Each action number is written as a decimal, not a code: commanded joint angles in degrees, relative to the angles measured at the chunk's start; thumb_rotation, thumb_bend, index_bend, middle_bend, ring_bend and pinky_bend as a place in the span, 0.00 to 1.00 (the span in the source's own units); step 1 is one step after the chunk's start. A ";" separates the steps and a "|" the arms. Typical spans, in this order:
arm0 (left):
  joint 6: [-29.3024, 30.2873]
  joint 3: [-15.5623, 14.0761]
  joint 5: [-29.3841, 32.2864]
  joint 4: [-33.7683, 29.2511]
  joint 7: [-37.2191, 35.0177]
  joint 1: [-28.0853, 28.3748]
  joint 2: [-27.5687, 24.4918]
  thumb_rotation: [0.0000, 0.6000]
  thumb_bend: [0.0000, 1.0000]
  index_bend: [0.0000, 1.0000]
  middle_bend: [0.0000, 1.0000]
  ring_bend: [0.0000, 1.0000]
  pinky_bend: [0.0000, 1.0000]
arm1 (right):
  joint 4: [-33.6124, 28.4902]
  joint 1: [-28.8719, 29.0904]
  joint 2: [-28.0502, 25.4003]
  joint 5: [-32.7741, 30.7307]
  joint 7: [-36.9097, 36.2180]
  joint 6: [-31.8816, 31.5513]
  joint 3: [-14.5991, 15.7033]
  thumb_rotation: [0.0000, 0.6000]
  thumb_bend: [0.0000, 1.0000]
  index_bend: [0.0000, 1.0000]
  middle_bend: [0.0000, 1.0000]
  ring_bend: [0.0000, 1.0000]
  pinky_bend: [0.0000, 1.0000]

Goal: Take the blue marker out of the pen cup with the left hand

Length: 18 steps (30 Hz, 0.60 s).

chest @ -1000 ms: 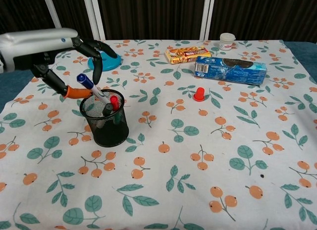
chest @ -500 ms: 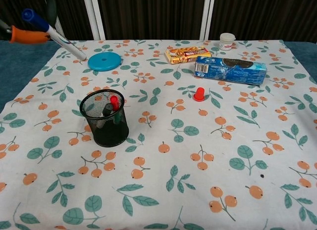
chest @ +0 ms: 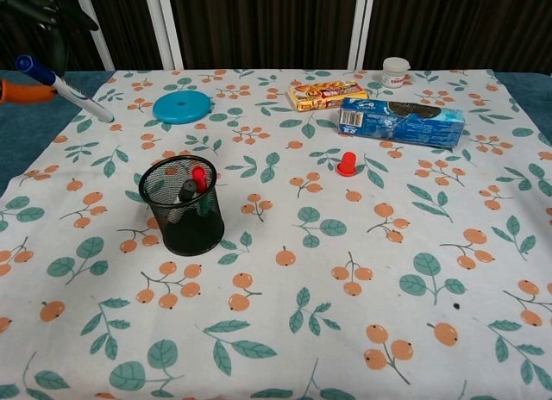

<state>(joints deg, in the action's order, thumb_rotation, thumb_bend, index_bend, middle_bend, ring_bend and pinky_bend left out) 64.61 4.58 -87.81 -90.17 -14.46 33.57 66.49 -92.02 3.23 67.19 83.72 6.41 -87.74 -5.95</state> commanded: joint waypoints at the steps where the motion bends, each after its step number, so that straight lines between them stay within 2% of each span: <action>1: -1.32 0.20 1.39 6.02 -3.57 0.56 4.42 1.00 0.35 0.59 0.14 0.00 0.00 | 0.06 0.00 0.02 0.07 -0.11 -0.06 -0.02 1.00 0.15 0.09 0.03 0.16 0.24; 4: -2.15 0.58 1.86 9.30 -3.96 1.26 6.36 1.00 0.35 0.59 0.14 0.00 0.00 | 0.18 0.02 0.03 0.17 -0.11 -0.11 -0.03 1.00 0.15 0.09 0.03 0.16 0.24; 9: -2.06 1.72 2.16 14.94 3.49 2.84 10.40 1.00 0.35 0.59 0.14 0.00 0.00 | 0.44 0.08 0.22 0.48 0.09 -0.29 -0.02 1.00 0.15 0.09 0.03 0.16 0.24; 14: -6.78 1.52 2.85 14.18 0.74 5.11 11.33 1.00 0.35 0.59 0.14 0.00 0.00 | 0.58 0.04 0.33 0.66 0.27 -0.58 -0.05 1.00 0.15 0.09 0.03 0.16 0.24; 18: -7.49 0.83 2.23 13.84 0.50 5.64 11.99 1.00 0.35 0.58 0.14 0.00 0.00 | 0.60 -0.02 0.24 0.64 0.12 -0.64 -0.05 1.00 0.15 0.09 0.03 0.16 0.24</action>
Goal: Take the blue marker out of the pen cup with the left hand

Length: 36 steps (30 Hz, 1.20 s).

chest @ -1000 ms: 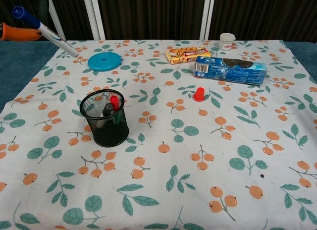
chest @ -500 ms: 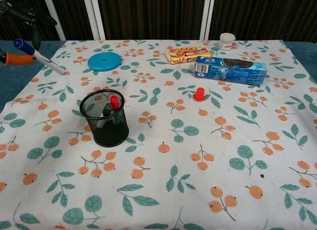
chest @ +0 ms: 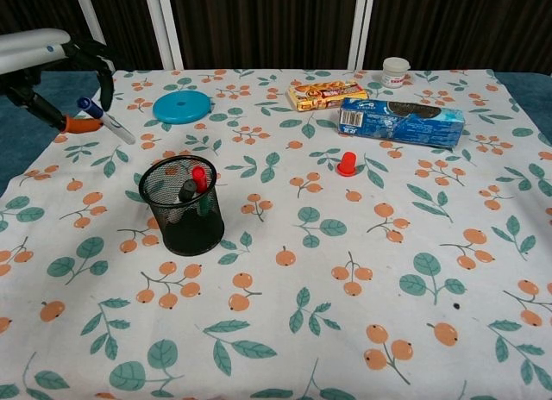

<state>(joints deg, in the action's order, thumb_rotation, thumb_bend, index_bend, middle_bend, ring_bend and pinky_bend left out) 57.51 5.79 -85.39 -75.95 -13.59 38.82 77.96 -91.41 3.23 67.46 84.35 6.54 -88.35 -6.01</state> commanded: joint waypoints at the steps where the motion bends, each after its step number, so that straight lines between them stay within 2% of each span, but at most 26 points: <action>1: -0.56 -0.55 -0.18 -0.50 -0.63 0.38 0.58 1.00 0.35 0.58 0.14 0.00 0.00 | -0.01 -0.03 -0.04 0.01 -0.03 -0.03 0.01 1.00 0.15 0.09 0.03 0.16 0.24; 3: -0.96 -0.84 -0.03 -0.74 -1.10 0.36 0.53 1.00 0.35 0.56 0.13 0.00 0.00 | -0.04 -0.05 -0.10 -0.04 -0.09 0.03 0.03 1.00 0.15 0.09 0.03 0.16 0.24; 7: -2.49 -1.83 0.23 -1.29 -0.70 0.47 -0.03 1.00 0.33 0.43 0.10 0.00 0.00 | -0.07 -0.06 -0.12 -0.05 -0.17 -0.01 -0.01 1.00 0.15 0.09 0.03 0.16 0.24; 9: -3.44 -2.33 0.38 -2.02 -0.20 0.57 -0.77 1.00 0.29 0.35 0.08 0.00 0.00 | -0.13 -0.07 -0.13 -0.05 -0.20 -0.03 -0.01 1.00 0.15 0.09 0.03 0.16 0.24; 13: -4.02 -3.12 0.83 -4.34 3.31 0.23 -3.31 1.00 0.22 0.25 0.04 0.00 0.00 | -0.05 -0.08 -0.14 -0.01 -0.08 -0.04 0.01 1.00 0.15 0.08 0.03 0.16 0.24; 17: -1.88 -3.26 1.05 -8.37 5.58 -1.15 -6.41 1.00 0.18 0.23 0.04 0.00 0.00 | 0.08 -0.02 -0.16 0.22 0.10 -0.01 0.09 1.00 0.14 0.08 0.03 0.16 0.24; 22: 4.59 -3.34 -0.56 -14.60 7.21 -4.43 -11.71 1.00 0.17 0.23 0.04 0.00 0.00 | 0.24 0.00 -0.13 0.49 0.17 -0.05 0.21 1.00 0.13 0.08 0.03 0.16 0.24; 28: 12.79 -4.12 -1.28 -19.52 16.12 -9.66 -16.18 1.00 0.17 0.23 0.04 0.00 0.00 | 0.27 0.00 -0.01 0.61 0.35 -0.17 0.22 1.00 0.13 0.08 0.03 0.16 0.24; 32: 17.53 -5.03 -0.49 -22.58 20.26 -13.82 -17.97 1.00 0.17 0.22 0.04 0.00 0.00 | 0.31 0.00 -0.01 0.74 0.32 -0.24 0.24 1.00 0.13 0.08 0.03 0.15 0.24; 36: 20.99 -6.70 -0.22 -23.56 20.85 -17.89 -18.45 1.00 0.17 0.22 0.04 0.00 0.00 | 0.54 0.09 -0.19 1.58 -0.08 -0.36 0.47 1.00 0.12 0.08 0.03 0.15 0.24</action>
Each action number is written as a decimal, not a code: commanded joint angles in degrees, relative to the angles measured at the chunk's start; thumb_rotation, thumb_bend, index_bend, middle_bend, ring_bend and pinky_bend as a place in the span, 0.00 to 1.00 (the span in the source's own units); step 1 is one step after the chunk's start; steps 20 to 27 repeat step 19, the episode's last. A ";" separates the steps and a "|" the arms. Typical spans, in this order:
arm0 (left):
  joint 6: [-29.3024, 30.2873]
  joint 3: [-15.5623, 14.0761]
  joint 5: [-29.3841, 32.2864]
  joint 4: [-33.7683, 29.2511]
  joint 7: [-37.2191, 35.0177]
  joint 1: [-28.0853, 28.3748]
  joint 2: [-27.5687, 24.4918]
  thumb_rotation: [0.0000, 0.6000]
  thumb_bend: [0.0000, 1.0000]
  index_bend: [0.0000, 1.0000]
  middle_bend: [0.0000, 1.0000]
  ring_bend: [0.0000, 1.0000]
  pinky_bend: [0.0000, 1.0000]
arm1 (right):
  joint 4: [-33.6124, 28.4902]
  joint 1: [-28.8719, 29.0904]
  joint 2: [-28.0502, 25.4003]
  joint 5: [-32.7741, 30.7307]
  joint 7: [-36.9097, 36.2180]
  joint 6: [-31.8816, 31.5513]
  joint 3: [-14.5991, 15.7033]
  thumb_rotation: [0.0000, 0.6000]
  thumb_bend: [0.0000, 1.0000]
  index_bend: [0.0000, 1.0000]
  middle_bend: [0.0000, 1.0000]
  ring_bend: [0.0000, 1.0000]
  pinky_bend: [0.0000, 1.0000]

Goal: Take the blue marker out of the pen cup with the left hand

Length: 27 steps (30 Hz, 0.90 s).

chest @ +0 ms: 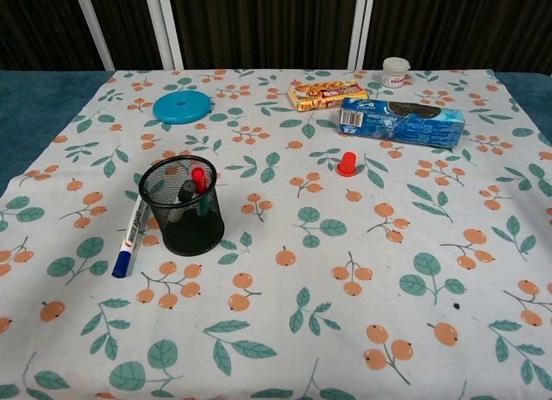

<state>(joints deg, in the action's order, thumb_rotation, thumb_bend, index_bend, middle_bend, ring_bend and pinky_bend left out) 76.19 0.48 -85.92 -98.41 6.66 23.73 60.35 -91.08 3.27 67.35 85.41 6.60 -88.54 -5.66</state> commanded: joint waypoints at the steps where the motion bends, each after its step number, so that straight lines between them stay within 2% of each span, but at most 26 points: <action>1: 3.29 -1.90 0.51 -0.91 0.27 -4.09 -0.75 1.00 0.17 0.21 0.04 0.00 0.00 | 0.41 0.06 -0.03 0.83 -0.18 -0.35 0.17 1.00 0.12 0.08 0.03 0.15 0.24; 9: 7.94 -3.68 1.83 3.90 -5.01 -10.89 1.75 1.00 0.17 0.20 0.04 0.00 0.00 | 0.71 0.18 -0.03 1.25 -0.52 -0.32 0.29 1.00 0.12 0.08 0.03 0.15 0.24; 15: 10.95 -3.08 -0.16 7.97 -11.78 -13.15 3.05 1.00 0.17 0.19 0.03 0.00 0.00 | 0.78 0.16 0.00 1.32 -0.64 -0.45 0.28 1.00 0.12 0.08 0.03 0.15 0.24; 18: 13.00 -2.30 -1.06 9.39 -12.45 -13.99 3.60 1.00 0.17 0.19 0.03 0.00 0.00 | 0.80 0.18 -0.02 1.26 -0.70 -0.37 0.28 1.00 0.12 0.08 0.03 0.15 0.24; 27: 13.07 -2.24 -1.14 9.51 -12.84 -14.17 3.55 1.00 0.17 0.19 0.03 0.00 0.00 | 0.78 0.19 -0.02 1.23 -0.66 -0.35 0.26 1.00 0.12 0.08 0.03 0.15 0.24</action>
